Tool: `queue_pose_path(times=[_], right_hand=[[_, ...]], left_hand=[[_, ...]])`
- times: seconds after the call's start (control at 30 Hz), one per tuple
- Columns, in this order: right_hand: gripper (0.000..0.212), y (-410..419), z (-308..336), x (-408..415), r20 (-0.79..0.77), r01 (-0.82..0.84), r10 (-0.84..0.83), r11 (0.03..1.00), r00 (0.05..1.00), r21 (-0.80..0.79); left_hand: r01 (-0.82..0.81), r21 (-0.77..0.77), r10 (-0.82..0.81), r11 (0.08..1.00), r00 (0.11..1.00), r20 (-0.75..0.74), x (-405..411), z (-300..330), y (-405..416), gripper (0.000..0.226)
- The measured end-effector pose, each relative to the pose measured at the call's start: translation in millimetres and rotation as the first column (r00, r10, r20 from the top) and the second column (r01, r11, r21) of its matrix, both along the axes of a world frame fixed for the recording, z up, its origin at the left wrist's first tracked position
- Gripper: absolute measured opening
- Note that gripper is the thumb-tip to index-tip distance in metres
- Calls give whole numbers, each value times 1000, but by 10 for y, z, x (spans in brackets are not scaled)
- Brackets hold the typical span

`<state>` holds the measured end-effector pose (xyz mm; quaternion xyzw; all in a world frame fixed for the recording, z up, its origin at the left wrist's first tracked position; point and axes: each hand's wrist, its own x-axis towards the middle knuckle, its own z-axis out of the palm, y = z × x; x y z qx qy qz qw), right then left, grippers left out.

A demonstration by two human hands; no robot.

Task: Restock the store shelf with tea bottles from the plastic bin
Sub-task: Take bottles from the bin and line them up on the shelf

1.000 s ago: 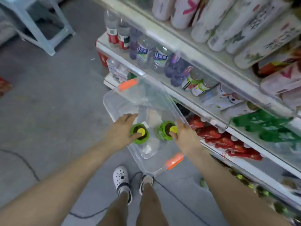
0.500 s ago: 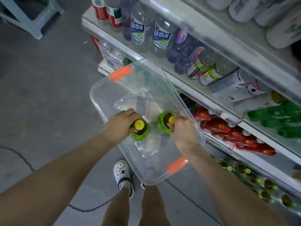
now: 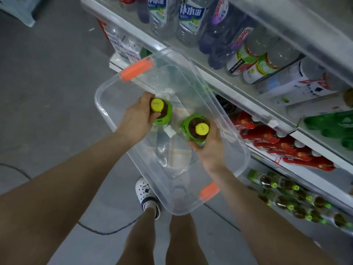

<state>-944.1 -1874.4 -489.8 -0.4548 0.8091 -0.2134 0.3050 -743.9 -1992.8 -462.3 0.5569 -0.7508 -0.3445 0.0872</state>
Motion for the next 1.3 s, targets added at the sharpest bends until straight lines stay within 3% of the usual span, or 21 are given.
queue_pose_path(times=[0.1,0.23,0.4,0.57,0.73,0.83,1.1,1.3], right_hand=[[101,4,-115,52,135,113,-117,993,984,37],[99,-71,-246,133,138,182,-177,983,975,-24],[86,-112,-231,101,141,196,-183,976,973,-90],[89,-23,15,69,237,252,-232,966,944,-57],[88,252,599,33,364,323,-267,941,892,-101],[87,422,1067,-56,419,382,-293,913,860,-144],[71,829,2530,-432,210,264,-198,893,958,-364],[65,1243,3530,-610,75,229,-222,830,972,-509]], left_hand=[[118,123,-124,985,992,36,-10,-81,-77,69],[151,158,-165,976,983,75,70,-267,-207,103],[150,84,-157,985,983,94,-43,-290,-266,83],[93,52,-98,994,990,105,-103,-56,-186,77],[24,66,-24,998,1000,10,-10,547,-100,88],[56,41,-52,998,995,-87,-11,1072,-23,82],[73,-26,-77,997,957,-280,-186,2463,223,88],[97,-80,-123,992,882,-456,-520,3321,364,90]])
